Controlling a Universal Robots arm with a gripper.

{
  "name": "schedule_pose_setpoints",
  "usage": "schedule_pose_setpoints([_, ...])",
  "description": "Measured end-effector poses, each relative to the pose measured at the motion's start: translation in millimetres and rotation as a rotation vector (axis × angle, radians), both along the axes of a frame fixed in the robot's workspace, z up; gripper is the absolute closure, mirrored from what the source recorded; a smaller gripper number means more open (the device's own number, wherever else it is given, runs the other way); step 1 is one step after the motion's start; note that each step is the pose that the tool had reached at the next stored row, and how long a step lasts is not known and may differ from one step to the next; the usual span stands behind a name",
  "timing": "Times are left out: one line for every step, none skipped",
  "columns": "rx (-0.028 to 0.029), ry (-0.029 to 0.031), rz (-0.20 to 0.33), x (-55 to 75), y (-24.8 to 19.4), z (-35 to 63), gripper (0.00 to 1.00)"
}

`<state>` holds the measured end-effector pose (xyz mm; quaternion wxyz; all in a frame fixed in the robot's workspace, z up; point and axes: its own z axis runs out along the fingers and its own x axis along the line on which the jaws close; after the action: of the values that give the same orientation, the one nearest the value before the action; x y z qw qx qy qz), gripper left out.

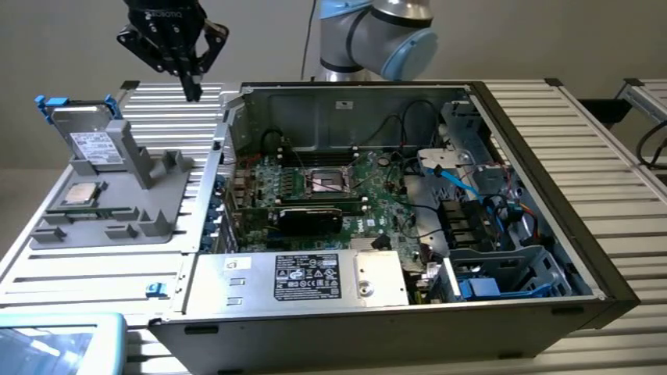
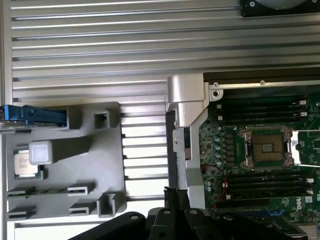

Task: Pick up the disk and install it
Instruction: 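Reach for the disk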

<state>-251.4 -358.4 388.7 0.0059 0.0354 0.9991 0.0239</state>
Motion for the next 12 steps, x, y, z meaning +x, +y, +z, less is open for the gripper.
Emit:
schedule_pose_setpoints([-0.0001, 0.0003, 0.0, -4.8, 0.0, -0.2, 0.89])
schedule_pose_setpoints([0.0, 0.0005, 0.0, -9.2, 0.0, -0.5, 0.89])
schedule_pose_setpoints([0.0, 0.0007, 0.0, -13.8, 0.0, -0.8, 0.89])
schedule_pose_setpoints([-0.0001, 0.001, 0.0, -18.3, 0.0, -1.2, 0.89])
schedule_pose_setpoints([0.0, 0.001, 0.0, -22.8, 0.0, -1.7, 0.89])
schedule_pose_setpoints([0.0, 0.0012, 0.0, -26.9, 0.0, -2.0, 0.89])
schedule_pose_setpoints([-0.0001, 0.0012, 0.0, -31.5, 0.0, -2.3, 0.89])
schedule_pose_setpoints([-0.0001, 0.0012, 0.0, -36.1, 0.0, -2.6, 0.89])
schedule_pose_setpoints([-0.0002, 0.0013, 0.0, -40.7, 0.0, -2.8, 0.89])
schedule_pose_setpoints([-0.0002, 0.0016, 0.0, -45.2, 0.0, -2.9, 0.89])
schedule_pose_setpoints([-0.0002, 0.002, 0.0, -49.7, 0.0, -3.0, 0.89])
schedule_pose_setpoints([-0.0002, 0.0025, 0.0, -54.2, 0.0, -3.1, 0.89])
